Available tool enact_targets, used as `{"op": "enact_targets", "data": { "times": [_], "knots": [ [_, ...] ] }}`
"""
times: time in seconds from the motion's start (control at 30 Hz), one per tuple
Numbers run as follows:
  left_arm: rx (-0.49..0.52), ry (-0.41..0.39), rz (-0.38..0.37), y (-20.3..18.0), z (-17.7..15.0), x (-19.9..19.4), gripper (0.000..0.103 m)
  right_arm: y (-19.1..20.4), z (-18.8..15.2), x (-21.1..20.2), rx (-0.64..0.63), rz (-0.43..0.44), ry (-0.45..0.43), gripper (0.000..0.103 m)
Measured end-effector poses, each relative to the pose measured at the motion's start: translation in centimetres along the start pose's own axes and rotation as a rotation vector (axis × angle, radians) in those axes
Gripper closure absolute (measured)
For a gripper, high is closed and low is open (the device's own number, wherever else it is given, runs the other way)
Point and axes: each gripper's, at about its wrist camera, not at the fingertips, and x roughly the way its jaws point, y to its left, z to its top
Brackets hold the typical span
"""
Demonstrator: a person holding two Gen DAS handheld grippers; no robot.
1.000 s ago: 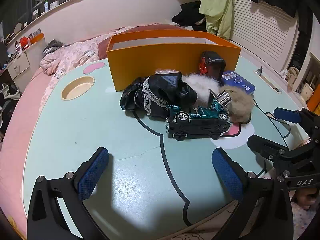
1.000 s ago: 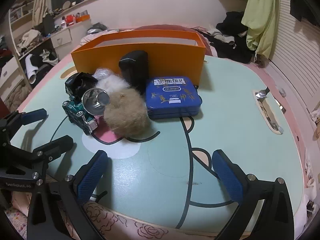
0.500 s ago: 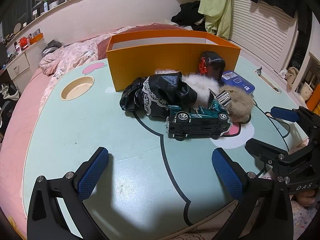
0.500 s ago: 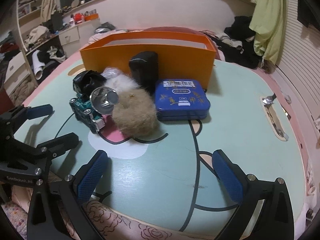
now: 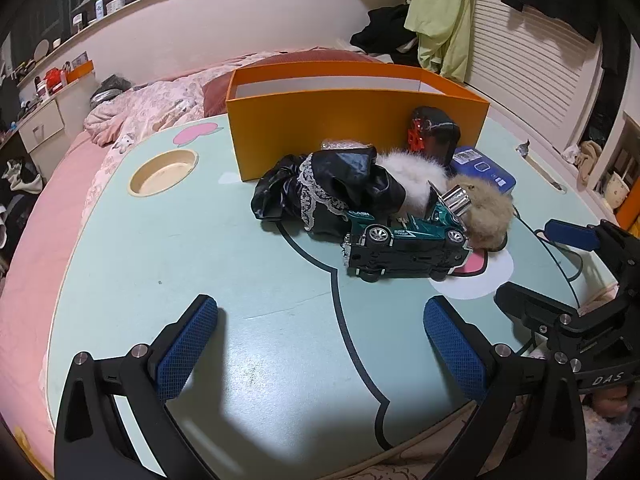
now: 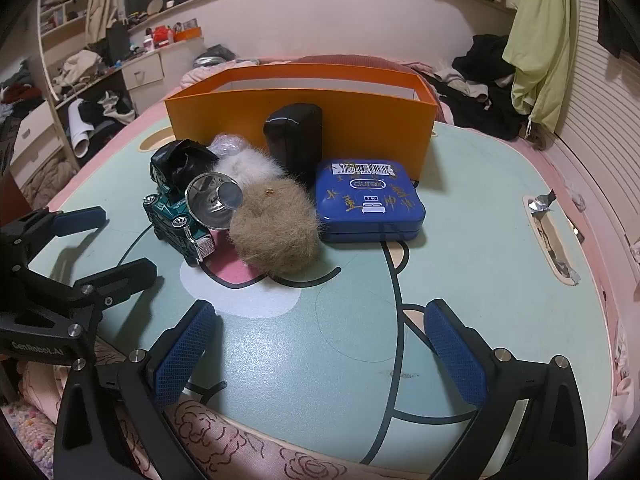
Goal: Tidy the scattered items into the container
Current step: 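Grasp the green toy car on the table with the left tool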
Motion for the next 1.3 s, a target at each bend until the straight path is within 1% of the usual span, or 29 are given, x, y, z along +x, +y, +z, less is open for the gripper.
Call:
{"op": "enact_targets", "data": {
  "times": [0.23,0.3,0.33,0.37,0.4,0.47,0.5,0.57,0.6,0.77,0.9,0.93,0.97,1.0,1.03,1.13,1.3],
  "knots": [
    [-0.022,-0.015,-0.033,0.7,0.9,-0.7,0.001,0.0,0.0,0.0,0.0,0.0,0.0,0.0],
    [-0.011,-0.034,-0.024,0.7,1.5,-1.1,0.005,0.0,0.0,0.0,0.0,0.0,0.0,0.0],
    [-0.003,-0.041,-0.017,0.7,1.8,-1.3,0.009,0.0,0.0,0.0,0.0,0.0,0.0,0.0],
    [0.007,-0.044,-0.014,0.7,2.2,-1.4,0.012,0.0,0.0,0.0,0.001,0.0,0.0,0.0],
    [0.014,-0.039,-0.021,0.7,2.5,-1.4,0.013,0.0,0.0,0.0,0.0,0.0,0.0,0.0],
    [0.01,-0.026,-0.061,0.5,2.8,-1.3,0.02,0.0,0.0,0.0,0.0,0.0,0.0,0.0],
    [0.005,-0.019,-0.089,0.4,2.9,-1.2,0.021,0.0,0.0,0.0,0.0,0.0,0.0,0.0],
    [-0.003,-0.005,-0.148,-0.1,3.0,-1.0,0.022,0.0,0.0,0.0,0.0,0.0,0.0,0.0],
    [0.002,-0.001,-0.159,-0.5,3.0,-0.8,0.022,0.0,0.0,0.0,0.0,0.0,0.0,0.0],
    [0.033,0.02,-0.148,-2.5,3.6,0.3,0.022,0.0,0.0,0.0,0.001,0.0,0.0,0.0],
    [0.065,0.049,-0.163,-3.7,4.2,1.1,0.022,0.0,-0.1,0.1,0.0,0.0,-0.001,0.0],
    [0.085,0.064,-0.164,-4.0,4.2,1.4,0.023,0.0,-0.1,0.1,0.001,0.0,-0.001,0.0],
    [0.099,0.075,-0.153,-4.2,4.1,1.7,0.03,0.0,-0.1,0.1,0.001,0.0,-0.001,0.0],
    [0.107,0.084,-0.149,-4.3,4.1,1.9,0.03,0.0,-0.1,0.1,0.001,0.0,0.0,0.0],
    [0.115,0.08,-0.15,-4.4,4.0,1.8,0.03,0.0,-0.1,0.1,0.0,-0.001,0.0,0.0],
    [0.121,0.06,-0.187,-4.3,3.4,1.2,0.03,0.0,-0.1,0.1,0.001,0.0,-0.001,0.0],
    [0.094,0.026,-0.198,-3.3,2.0,-0.5,0.03,0.0,-0.1,0.1,0.001,0.0,-0.001,0.0]
  ]
}}
